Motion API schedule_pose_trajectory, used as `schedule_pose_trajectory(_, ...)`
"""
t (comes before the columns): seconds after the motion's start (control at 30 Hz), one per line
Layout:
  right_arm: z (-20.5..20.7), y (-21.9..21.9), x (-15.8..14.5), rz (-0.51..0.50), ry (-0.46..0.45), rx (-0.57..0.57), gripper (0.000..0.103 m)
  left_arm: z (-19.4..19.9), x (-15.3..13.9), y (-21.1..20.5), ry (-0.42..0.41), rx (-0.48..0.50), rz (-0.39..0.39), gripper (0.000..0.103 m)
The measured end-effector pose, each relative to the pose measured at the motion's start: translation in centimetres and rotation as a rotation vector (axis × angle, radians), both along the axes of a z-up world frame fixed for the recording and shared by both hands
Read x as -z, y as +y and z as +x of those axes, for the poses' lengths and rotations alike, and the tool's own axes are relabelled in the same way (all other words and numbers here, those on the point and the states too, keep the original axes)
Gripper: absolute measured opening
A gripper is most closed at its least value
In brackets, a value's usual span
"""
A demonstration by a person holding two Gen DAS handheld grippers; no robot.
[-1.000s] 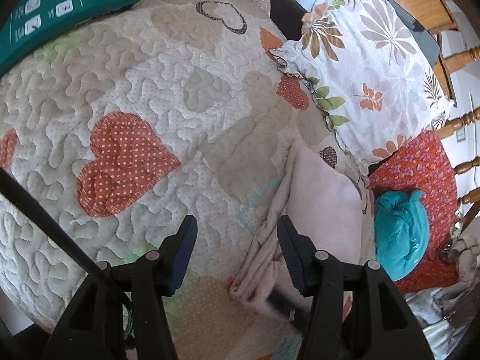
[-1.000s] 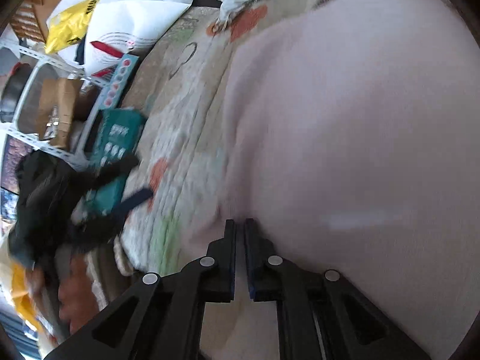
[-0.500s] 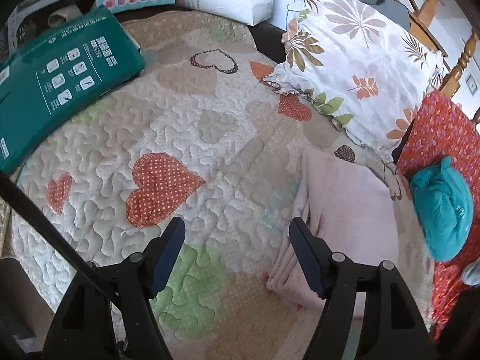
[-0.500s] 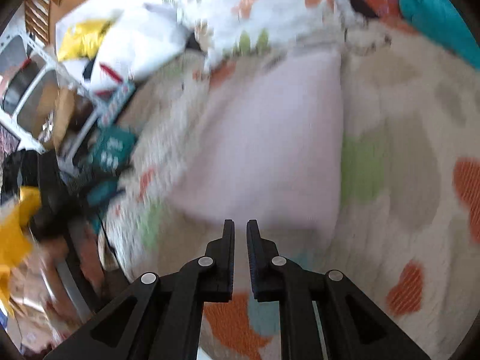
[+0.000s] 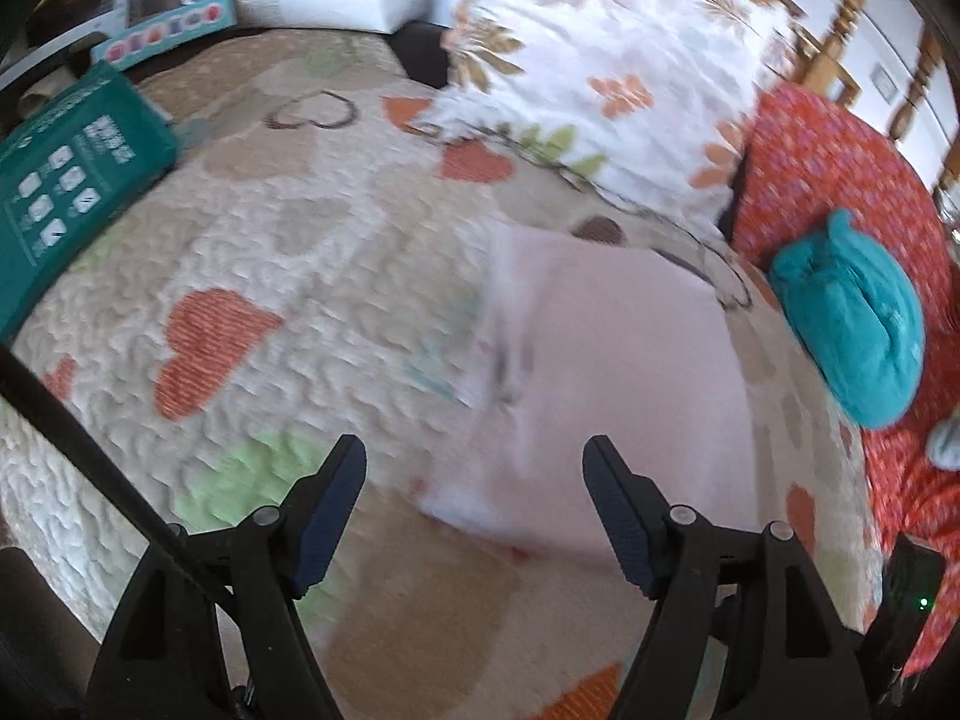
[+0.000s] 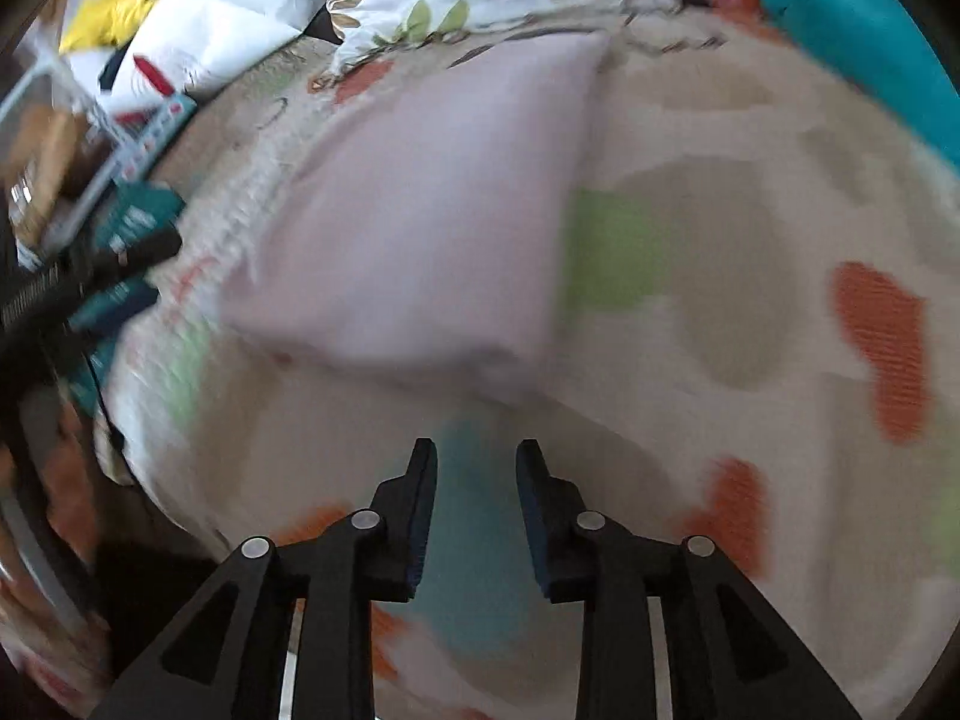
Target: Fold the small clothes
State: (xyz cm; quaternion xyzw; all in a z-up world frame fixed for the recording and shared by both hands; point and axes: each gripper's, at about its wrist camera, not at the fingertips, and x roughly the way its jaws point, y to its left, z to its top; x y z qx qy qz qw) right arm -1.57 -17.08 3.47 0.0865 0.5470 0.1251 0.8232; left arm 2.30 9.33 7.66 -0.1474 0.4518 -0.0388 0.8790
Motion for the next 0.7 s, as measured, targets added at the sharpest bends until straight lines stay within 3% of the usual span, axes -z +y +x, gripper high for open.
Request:
schedule_pose_trajectory(0.13,-2.7,-3.3,-0.8,-0.193,-0.069,0.053,0.050,-2.4,0.2,-2.9,-0.004,0.073,0.015,0.074)
schedule_pose_trajectory(0.3,-3.7,-6.9,0.5,-0.313,-0.125,0.153,0.053,-6.1,3.0,-5.8,0.011,0.115,0.085,0.076)
schedule_pose_trajectory(0.43,-3.4,-8.6,1.6,-0.275,-0.102,0.218,0.056,-6.9,6.6,-7.0,0.119,0.116,0.100,0.076)
schedule_pose_trajectory(0.53,-3.4,-7.8,1.2,-0.301,-0.116,0.200,0.066,-7.2,6.9,-8.6,0.080,0.124,0.192,0.079)
schedule_pose_trajectory(0.7,-3.5,-8.3,1.9,-0.292,-0.100,0.258,0.081,-7.4,7.5,-10.2,0.074,0.171,0.231,0.094)
